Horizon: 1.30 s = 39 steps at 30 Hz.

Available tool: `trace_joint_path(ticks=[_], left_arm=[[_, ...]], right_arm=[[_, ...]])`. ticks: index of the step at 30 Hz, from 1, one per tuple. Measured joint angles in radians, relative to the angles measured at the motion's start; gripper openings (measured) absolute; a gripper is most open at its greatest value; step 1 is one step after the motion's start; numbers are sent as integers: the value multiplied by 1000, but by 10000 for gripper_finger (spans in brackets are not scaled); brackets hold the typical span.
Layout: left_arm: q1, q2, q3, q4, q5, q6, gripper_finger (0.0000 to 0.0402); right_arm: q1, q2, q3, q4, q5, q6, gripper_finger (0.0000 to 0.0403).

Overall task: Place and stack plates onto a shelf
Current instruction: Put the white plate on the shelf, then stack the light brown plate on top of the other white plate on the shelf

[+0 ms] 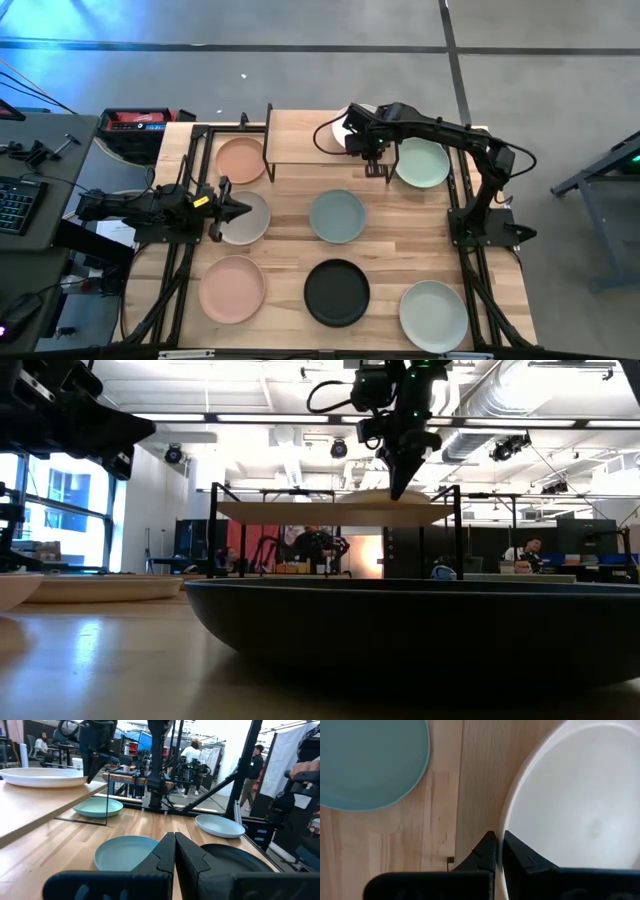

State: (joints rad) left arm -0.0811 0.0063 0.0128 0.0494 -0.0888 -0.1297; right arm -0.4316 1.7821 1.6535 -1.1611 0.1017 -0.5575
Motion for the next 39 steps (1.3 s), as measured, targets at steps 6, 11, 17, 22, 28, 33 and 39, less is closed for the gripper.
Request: trace_joint_path(ticks=[6,11,17,22,28,33,39], left_arm=[[0,0,0,0,-11,0,0],[0,0,0,0,-13,-1,0],[0,0,0,0,-13,-1,0],[0,0,0,0,-13,-25,0],[0,0,0,0,-12,-25,0],[0,0,0,0,-12,-25,0],[0,0,0,0,-12,-25,0]], right_arm=[[0,5,0,2,2,2,4],[0,5,0,7,10,3,36],[2,4,0,6,17,8,68],[7,-18,12,-9,9,38,77],[14,-23,90,-4,-5,96,78],[-10,-24,126,10,2,136,78],[-68,-16,126,7,-11,222,78]])
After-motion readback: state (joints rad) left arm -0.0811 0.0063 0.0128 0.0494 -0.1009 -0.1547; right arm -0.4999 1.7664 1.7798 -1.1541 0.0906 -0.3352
